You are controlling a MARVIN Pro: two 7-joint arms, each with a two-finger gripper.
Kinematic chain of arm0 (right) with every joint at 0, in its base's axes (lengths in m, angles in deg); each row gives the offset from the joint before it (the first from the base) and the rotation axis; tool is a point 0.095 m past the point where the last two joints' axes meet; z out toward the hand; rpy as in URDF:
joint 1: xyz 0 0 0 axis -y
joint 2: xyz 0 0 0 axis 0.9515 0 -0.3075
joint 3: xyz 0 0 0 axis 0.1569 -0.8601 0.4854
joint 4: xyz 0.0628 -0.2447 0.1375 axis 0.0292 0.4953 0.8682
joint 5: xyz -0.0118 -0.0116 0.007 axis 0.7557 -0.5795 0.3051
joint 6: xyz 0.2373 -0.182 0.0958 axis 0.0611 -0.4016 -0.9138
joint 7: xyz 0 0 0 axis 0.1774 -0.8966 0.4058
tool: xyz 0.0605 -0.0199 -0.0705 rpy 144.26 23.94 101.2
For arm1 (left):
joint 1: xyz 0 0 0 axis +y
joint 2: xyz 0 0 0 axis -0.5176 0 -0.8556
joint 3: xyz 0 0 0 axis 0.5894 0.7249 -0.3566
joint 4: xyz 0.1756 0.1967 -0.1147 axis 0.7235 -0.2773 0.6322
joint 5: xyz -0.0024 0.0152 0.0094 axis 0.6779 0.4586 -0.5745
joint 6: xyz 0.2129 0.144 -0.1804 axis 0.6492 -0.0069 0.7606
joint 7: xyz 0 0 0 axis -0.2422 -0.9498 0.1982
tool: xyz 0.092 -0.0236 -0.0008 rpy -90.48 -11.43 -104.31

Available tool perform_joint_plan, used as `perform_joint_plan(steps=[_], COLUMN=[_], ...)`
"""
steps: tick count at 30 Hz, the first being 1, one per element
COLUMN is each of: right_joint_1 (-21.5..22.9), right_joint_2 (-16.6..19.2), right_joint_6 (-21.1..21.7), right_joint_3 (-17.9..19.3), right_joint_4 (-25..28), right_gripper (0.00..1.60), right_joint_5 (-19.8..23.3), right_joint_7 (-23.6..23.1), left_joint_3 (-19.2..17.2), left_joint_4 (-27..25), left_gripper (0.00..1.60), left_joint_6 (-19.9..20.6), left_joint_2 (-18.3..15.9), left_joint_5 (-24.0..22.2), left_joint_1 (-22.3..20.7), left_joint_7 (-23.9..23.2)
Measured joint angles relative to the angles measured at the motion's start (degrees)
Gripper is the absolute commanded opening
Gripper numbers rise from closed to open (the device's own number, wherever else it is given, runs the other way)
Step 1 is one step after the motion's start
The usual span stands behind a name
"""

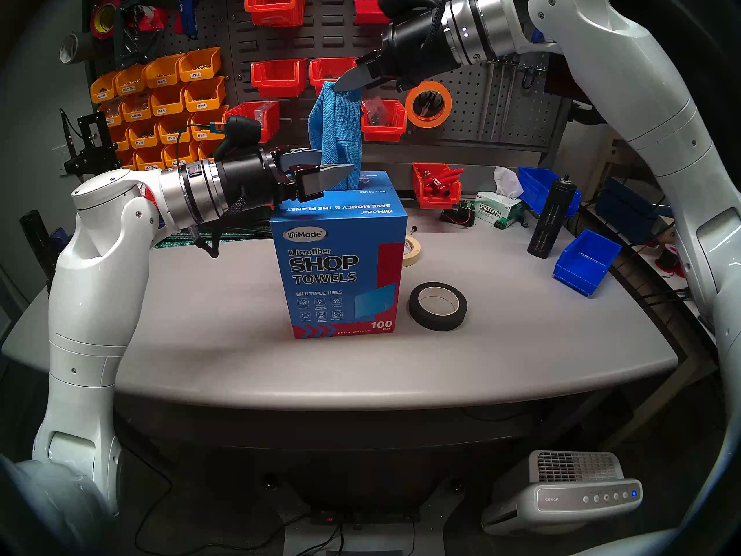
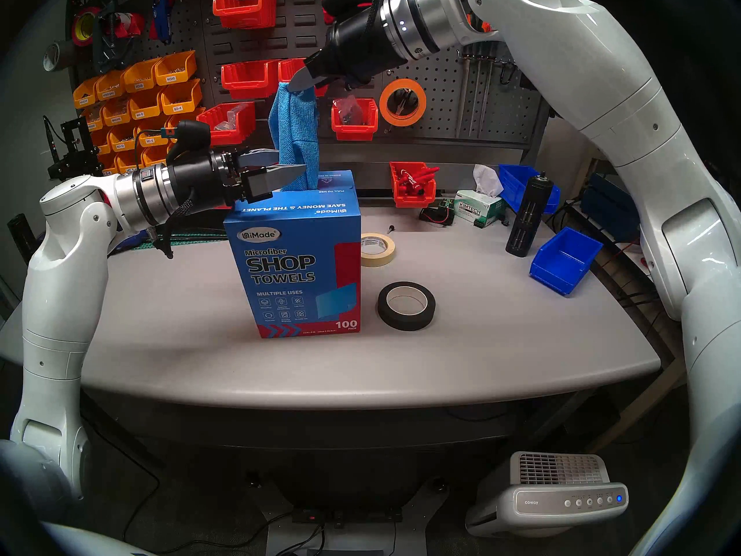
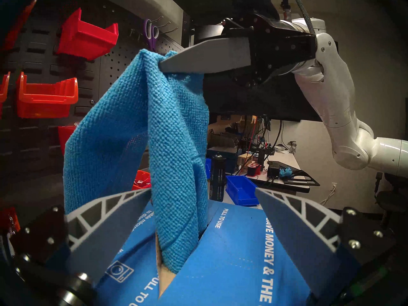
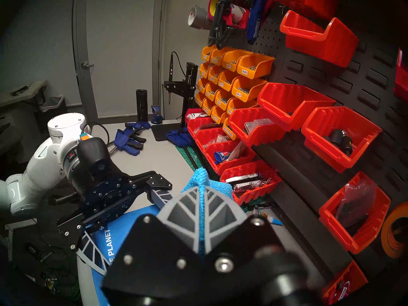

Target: Take out a shop towel

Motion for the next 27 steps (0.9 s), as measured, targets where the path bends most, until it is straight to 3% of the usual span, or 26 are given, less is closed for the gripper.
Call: perform_joint_plan(steps=[9, 10, 11, 12, 13, 27], right_joint_1=[0.0, 0.0, -0.01, -0.01, -0.02, -0.08], right_joint_2=[0.16, 0.19, 0.22, 0.28, 0.31, 0.96], right_joint_6=[0.0, 0.0, 0.0, 0.0, 0.0, -0.08], right_joint_3=[-0.03, -0.04, -0.04, -0.04, -0.04, -0.11], right_joint_4=[0.01, 0.01, 0.01, 0.01, 0.01, 0.26], right_gripper=[0.0, 0.0, 0.0, 0.0, 0.0, 0.0], right_joint_5=[0.18, 0.21, 0.23, 0.27, 0.3, 1.01], right_joint_7=[-0.08, -0.08, -0.07, -0.05, -0.04, 0.34], left_joint_3=[0.96, 1.07, 1.13, 1.26, 1.33, 1.9], left_joint_4=[0.45, 0.48, 0.49, 0.52, 0.54, 0.8], left_gripper=[1.6, 1.34, 0.88, 0.21, 0.0, 0.0], left_joint_6=[-0.1, -0.21, -0.28, -0.41, -0.5, -2.62], left_joint_2=[1.28, 1.45, 1.55, 1.68, 1.74, 1.57], left_joint_5=[-0.41, -0.5, -0.57, -0.68, -0.73, -1.02], left_joint_1=[-0.56, -0.59, -0.59, -0.6, -0.61, -0.39], left_joint_7=[1.64, 1.78, 1.87, 1.98, 2.01, 1.07])
